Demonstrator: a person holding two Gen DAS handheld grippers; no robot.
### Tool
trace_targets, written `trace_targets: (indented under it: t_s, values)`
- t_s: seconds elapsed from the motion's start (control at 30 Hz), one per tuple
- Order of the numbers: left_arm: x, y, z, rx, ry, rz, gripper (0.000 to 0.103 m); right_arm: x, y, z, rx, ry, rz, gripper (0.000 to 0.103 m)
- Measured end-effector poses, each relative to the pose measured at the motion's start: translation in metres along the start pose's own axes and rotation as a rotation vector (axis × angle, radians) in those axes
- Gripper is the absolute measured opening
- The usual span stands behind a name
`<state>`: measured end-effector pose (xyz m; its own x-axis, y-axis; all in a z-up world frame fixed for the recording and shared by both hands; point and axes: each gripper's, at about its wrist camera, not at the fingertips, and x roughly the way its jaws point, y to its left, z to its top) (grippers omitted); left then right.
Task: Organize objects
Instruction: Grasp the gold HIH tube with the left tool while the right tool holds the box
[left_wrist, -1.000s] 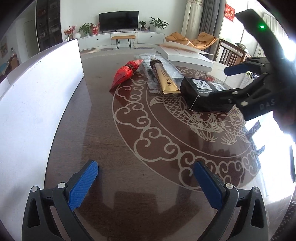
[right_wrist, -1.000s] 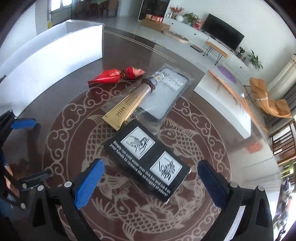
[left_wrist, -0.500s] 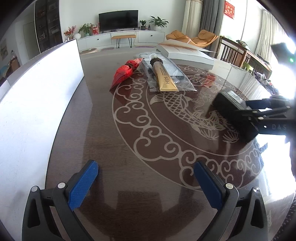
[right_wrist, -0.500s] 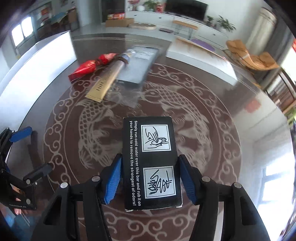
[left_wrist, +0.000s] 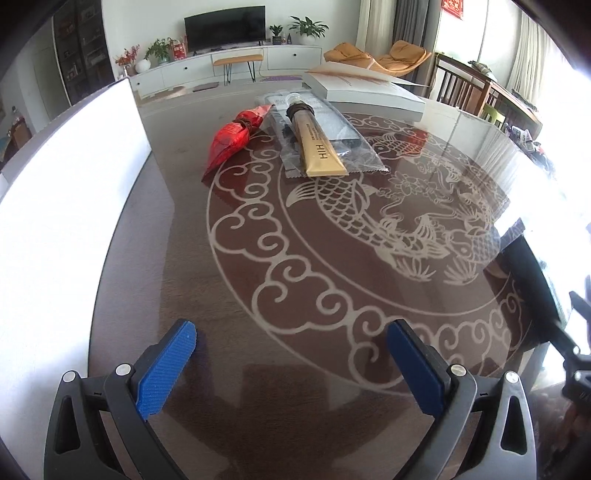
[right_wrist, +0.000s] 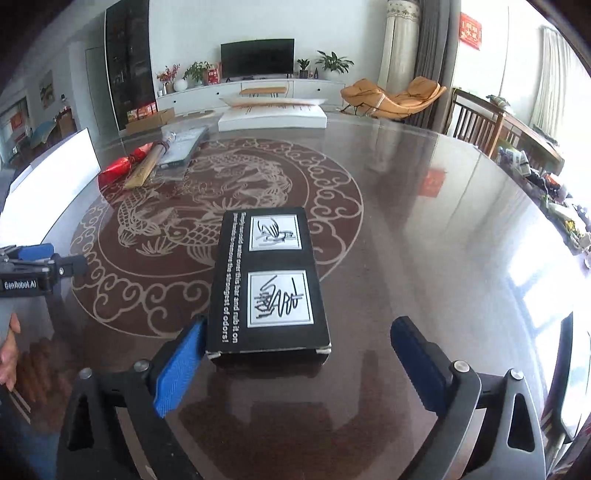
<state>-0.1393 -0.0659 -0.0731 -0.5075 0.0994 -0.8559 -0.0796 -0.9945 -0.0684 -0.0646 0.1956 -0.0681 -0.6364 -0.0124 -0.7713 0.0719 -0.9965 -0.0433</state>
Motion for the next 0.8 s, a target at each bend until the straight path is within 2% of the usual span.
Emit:
trace_targets:
  t_s: [0.07, 0.17, 0.2, 0.23, 0.3, 0.37, 0.43, 0.47, 0.5, 0.53, 0.6, 0.7, 0.8]
  values:
    - [-0.002, -0.001, 0.03, -0.063, -0.025, -0.053, 0.103, 0.0, -0.001, -0.003, 0.004, 0.014, -0.001, 0.098]
    - [0.007, -0.008, 0.087, -0.109, -0.059, -0.036, 0.103, 0.007, 0.0, -0.004, 0.0, 0.047, -0.008, 0.098]
    - [0.015, -0.01, 0.104, -0.12, -0.061, -0.022, 0.099, 0.007, 0.0, -0.004, 0.002, 0.049, -0.001, 0.098]
    - [0.024, -0.012, 0.119, -0.132, -0.052, -0.013, 0.089, 0.008, 0.0, -0.004, 0.003, 0.051, 0.003, 0.098]
    - [0.048, -0.015, 0.142, -0.146, -0.004, 0.009, 0.079, 0.008, -0.001, -0.006, 0.01, 0.053, 0.011, 0.098]
    - [0.071, -0.017, 0.152, -0.146, 0.043, 0.041, 0.073, 0.009, -0.002, -0.006, 0.018, 0.057, 0.023, 0.098]
    - [0.085, -0.015, 0.153, -0.152, 0.052, 0.071, 0.069, 0.009, -0.003, -0.007, 0.02, 0.058, 0.026, 0.098]
    - [0.084, -0.013, 0.152, -0.162, 0.02, 0.065, 0.067, 0.009, -0.003, -0.007, 0.019, 0.058, 0.026, 0.098]
    - [0.082, -0.013, 0.15, -0.159, -0.002, 0.077, 0.053, 0.009, -0.003, -0.008, 0.019, 0.058, 0.026, 0.098]
    - [0.078, -0.014, 0.149, -0.144, -0.025, 0.075, 0.028, 0.009, -0.003, -0.007, 0.019, 0.058, 0.027, 0.098]
    - [0.072, -0.022, 0.143, -0.097, -0.05, 0.109, 0.025, 0.009, -0.004, -0.007, 0.02, 0.058, 0.028, 0.098]
    - [0.058, -0.029, 0.119, -0.061, -0.06, 0.078, 0.025, 0.01, -0.003, -0.006, 0.021, 0.059, 0.029, 0.098]
    - [0.033, -0.034, 0.073, -0.077, -0.025, 0.01, 0.025, 0.009, -0.003, -0.007, 0.022, 0.058, 0.031, 0.098]
